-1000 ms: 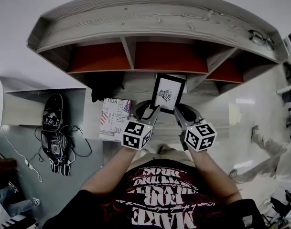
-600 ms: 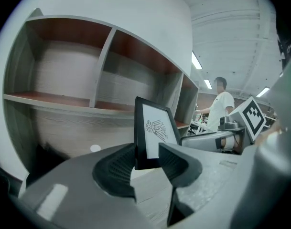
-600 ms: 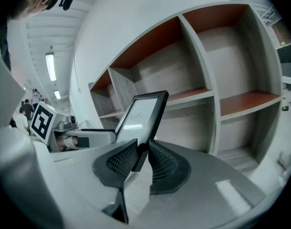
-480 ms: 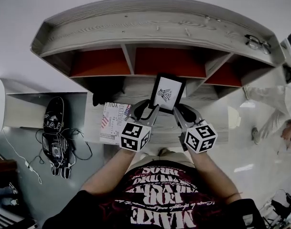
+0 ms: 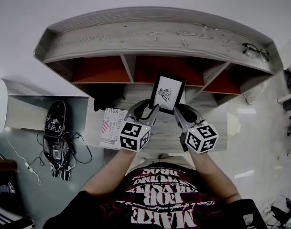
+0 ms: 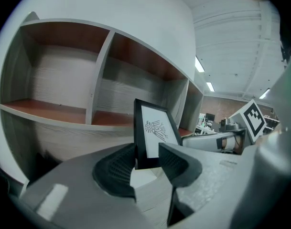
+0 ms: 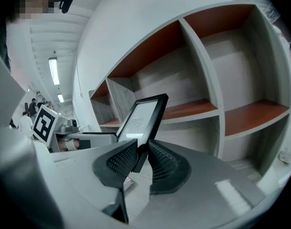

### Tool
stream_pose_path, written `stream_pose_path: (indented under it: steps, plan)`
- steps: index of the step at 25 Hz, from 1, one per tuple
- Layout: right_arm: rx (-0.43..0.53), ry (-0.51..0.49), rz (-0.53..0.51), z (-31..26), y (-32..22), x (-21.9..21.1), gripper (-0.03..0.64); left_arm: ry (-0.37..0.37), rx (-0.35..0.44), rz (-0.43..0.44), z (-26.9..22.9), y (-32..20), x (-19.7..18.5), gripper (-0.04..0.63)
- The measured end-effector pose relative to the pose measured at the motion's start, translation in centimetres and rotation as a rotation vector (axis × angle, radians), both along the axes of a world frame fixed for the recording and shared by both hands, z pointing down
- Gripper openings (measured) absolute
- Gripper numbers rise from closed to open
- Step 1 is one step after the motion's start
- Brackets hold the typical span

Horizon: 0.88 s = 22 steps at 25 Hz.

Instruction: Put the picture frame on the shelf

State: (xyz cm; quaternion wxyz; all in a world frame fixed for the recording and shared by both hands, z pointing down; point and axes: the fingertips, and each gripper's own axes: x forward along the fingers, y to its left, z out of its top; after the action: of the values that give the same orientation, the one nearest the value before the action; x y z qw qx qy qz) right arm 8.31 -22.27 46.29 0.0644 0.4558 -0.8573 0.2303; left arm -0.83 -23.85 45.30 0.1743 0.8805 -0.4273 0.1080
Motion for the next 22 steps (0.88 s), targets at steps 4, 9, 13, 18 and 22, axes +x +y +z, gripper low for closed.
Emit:
stream_pose_path:
  steps: [4,9,13,18,22]
  plan:
    - [-0.003,-0.014,-0.008,-0.5,-0.8,0.3,0.095,0.011,-0.005,-0.016,-0.6,-0.7,0.2,0.153]
    - [0.011,-0.039,-0.031,-1.5,-2.5,0.4,0.095,0.029,-0.010,-0.045,-1.2,-1.7,0.2,0.153]
    - [0.008,-0.065,-0.036,-2.1,-3.6,0.7,0.092,0.043,-0.020,-0.062,-1.7,-2.4,0.4,0.153]
    - [0.008,-0.087,-0.049,-2.7,-5.1,1.1,0.092,0.052,-0.012,-0.085,-2.5,-3.6,0.6,0.153]
    - [0.010,-0.099,-0.049,-3.0,-6.2,1.4,0.092,0.061,-0.010,-0.094,-3.0,-4.5,0.9,0.153]
